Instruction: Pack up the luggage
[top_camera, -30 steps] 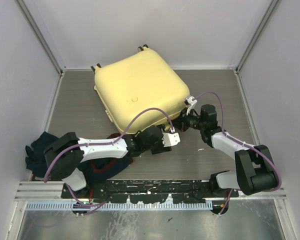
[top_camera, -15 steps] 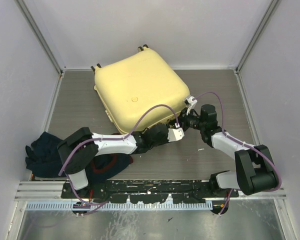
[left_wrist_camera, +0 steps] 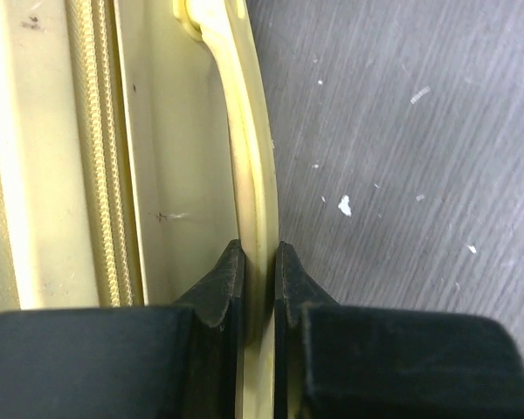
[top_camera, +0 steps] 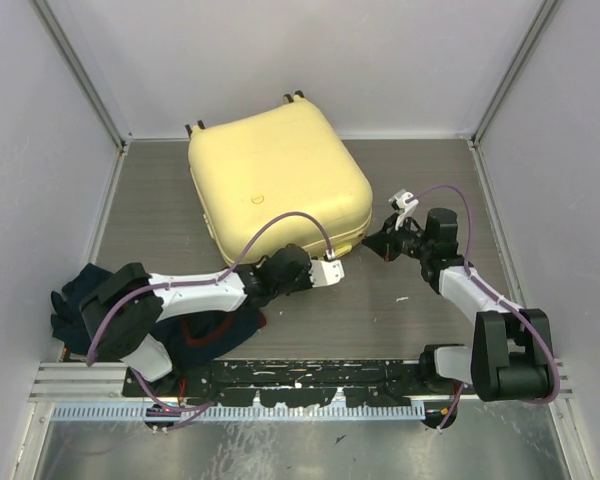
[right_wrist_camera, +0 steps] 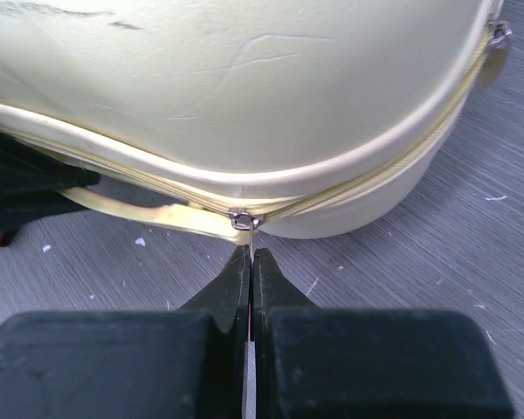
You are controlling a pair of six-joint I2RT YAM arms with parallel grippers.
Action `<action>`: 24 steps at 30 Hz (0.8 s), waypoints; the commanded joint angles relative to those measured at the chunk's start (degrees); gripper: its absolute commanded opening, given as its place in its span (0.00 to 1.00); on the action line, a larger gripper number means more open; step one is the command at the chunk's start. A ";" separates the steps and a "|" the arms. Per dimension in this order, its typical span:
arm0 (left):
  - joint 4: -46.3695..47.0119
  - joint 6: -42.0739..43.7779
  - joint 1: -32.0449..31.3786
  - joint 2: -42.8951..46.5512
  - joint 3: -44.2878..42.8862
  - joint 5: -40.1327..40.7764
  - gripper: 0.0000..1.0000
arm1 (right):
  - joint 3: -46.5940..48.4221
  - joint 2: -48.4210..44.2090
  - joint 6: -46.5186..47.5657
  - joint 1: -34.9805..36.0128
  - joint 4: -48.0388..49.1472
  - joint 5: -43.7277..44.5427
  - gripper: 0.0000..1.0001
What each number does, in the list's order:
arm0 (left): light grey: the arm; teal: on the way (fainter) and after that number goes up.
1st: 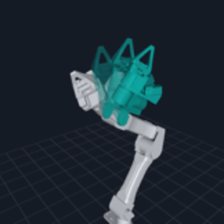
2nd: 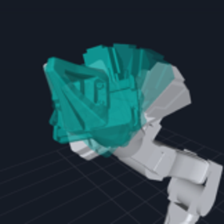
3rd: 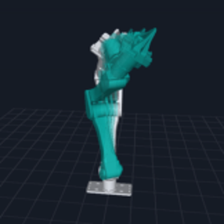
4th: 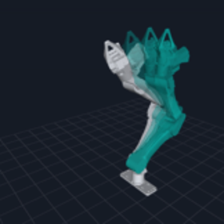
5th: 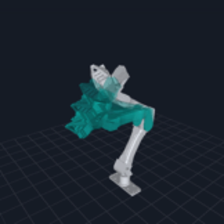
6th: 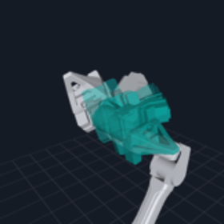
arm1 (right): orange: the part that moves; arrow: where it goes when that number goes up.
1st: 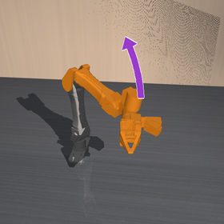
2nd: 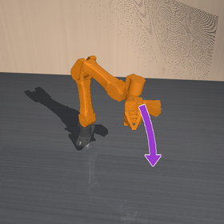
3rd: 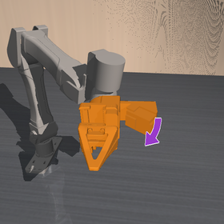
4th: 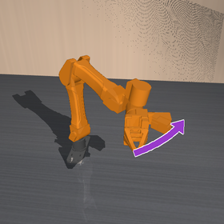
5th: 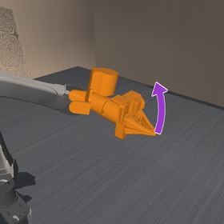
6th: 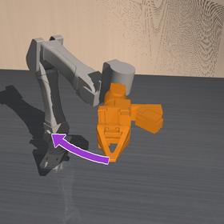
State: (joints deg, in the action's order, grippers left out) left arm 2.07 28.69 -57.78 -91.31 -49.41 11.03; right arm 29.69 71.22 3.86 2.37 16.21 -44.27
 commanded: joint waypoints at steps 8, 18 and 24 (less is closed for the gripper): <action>-9.72 4.39 0.96 11.08 7.90 -4.26 0.08 | -1.51 -5.91 7.33 -6.28 -4.10 -3.79 0.01; -7.96 -1.11 -1.15 2.28 -5.25 0.41 0.42 | -3.51 -7.44 4.09 -3.26 -2.51 -2.98 0.01; -8.73 -2.00 -1.90 -2.28 -8.18 0.53 0.35 | -4.10 -8.73 4.00 -3.02 -2.79 -2.37 0.01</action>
State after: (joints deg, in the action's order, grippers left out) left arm -9.08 27.20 -60.25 -91.57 -53.56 8.60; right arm 25.89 64.84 8.23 -0.54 12.21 -48.14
